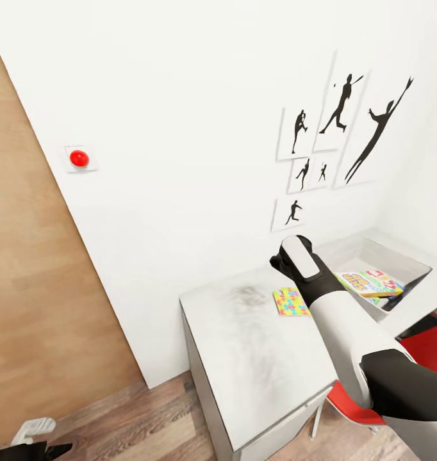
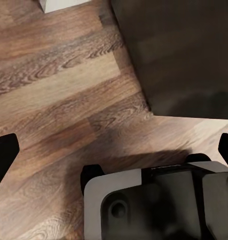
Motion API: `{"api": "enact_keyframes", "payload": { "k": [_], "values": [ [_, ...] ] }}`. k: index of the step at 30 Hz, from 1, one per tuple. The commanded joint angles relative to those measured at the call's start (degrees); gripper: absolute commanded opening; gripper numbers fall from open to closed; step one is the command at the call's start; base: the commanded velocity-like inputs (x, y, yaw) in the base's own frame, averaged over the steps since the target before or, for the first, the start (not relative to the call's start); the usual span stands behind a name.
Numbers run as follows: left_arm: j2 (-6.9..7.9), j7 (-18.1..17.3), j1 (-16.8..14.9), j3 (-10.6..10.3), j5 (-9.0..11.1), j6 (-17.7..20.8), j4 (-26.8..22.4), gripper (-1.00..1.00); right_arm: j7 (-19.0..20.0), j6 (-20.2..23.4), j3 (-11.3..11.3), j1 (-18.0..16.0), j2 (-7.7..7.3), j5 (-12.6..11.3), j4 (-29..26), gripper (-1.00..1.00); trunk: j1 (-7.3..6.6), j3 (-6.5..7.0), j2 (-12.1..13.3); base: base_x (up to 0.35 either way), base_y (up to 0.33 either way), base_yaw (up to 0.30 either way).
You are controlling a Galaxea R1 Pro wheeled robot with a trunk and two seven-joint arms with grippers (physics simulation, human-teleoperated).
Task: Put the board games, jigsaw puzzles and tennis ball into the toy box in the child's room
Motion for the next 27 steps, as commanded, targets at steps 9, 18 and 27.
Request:
{"api": "enact_keyframes", "payload": {
  "k": [9, 18, 27],
  "values": [
    [0.05, -0.18, -0.03, 0.48, -0.28, 0.29, 0.13, 1.00, -0.31, 0.48, 0.52, -0.08, 0.05, -0.19, -0.02, 1.00, 0.04, -0.13, -0.13, 0.000, 0.038, -0.162],
    [0.05, -0.18, 0.00, 0.48, -0.30, 0.29, 0.13, 1.00, -0.27, 0.48, 0.55, -0.08, -0.01, -0.19, 0.02, 1.00, 0.04, -0.13, -0.13, 0.056, 0.038, -0.102],
    [0.01, -0.18, 0.01, 0.48, -0.34, 0.25, 0.14, 1.00, -0.26, 0.42, 0.56, -0.08, 0.01, -0.15, 0.01, 1.00, 0.04, -0.13, -0.13, 0.107, 0.077, -0.192]
  ]
}}
